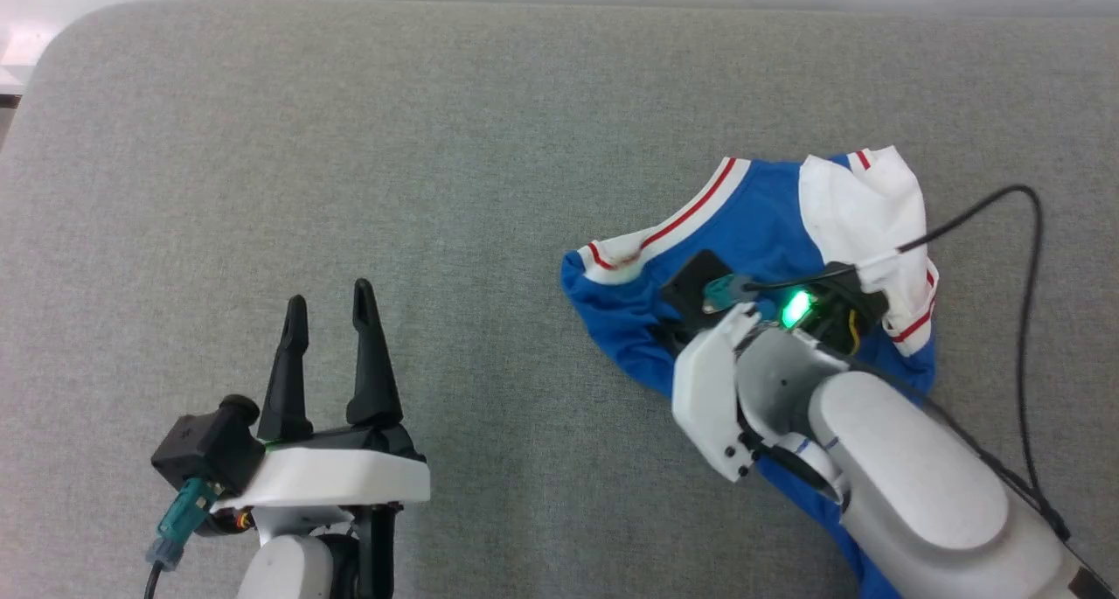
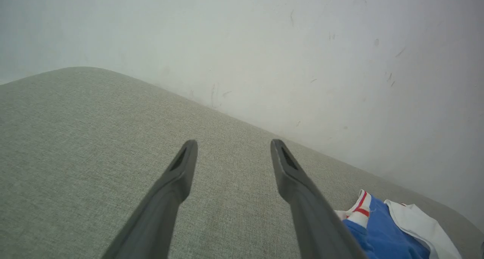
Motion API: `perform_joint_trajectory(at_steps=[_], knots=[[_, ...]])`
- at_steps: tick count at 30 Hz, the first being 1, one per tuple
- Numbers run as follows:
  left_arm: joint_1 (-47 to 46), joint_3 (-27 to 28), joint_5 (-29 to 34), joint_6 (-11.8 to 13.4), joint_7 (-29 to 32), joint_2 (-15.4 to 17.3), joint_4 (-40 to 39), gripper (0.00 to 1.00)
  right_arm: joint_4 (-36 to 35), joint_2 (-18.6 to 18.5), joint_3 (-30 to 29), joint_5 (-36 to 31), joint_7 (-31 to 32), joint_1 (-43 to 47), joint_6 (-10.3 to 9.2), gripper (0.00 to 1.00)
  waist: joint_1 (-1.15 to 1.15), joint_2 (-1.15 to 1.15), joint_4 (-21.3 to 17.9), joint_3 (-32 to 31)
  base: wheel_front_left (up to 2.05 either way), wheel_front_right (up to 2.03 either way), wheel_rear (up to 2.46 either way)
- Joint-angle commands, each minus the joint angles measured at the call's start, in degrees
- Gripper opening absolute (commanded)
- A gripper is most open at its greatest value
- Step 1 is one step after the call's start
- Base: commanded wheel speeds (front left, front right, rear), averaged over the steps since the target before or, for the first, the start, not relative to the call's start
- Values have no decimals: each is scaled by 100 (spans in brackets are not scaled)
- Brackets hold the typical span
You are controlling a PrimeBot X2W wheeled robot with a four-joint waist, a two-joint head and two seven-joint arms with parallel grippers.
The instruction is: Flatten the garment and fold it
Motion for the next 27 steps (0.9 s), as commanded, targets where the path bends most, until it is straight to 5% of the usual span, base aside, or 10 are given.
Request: perform_joint_trajectory(at_steps=[1, 8, 15, 21, 27], knots=[[-66, 11, -37, 30, -27, -5, 0, 100, 15, -9, -78, 40, -84, 14, -6, 100, 0, 0, -1, 2, 0, 0, 0], [-26, 41, -69, 51, -27, -5, 2, 100, -384, -72, -1061, -544, -596, 12, -6, 100, 0, 0, -56, -58, 0, 0, 0], [8, 39, -88, 52, -27, -5, -23, 100, -1020, -341, -1885, -1067, 25, 690, -6, 100, 0, 0, -100, -51, 0, 0, 0], [-35, 11, -83, 27, -27, -5, -10, 100, -1261, -694, -2227, -1154, 440, 1309, -6, 100, 0, 0, -77, 31, 0, 0, 0], [-91, 29, -25, -9, -27, -5, 17, 100, -1108, -613, -2282, -1154, 378, 1471, -6, 100, 0, 0, -62, 92, 0, 0, 0]])
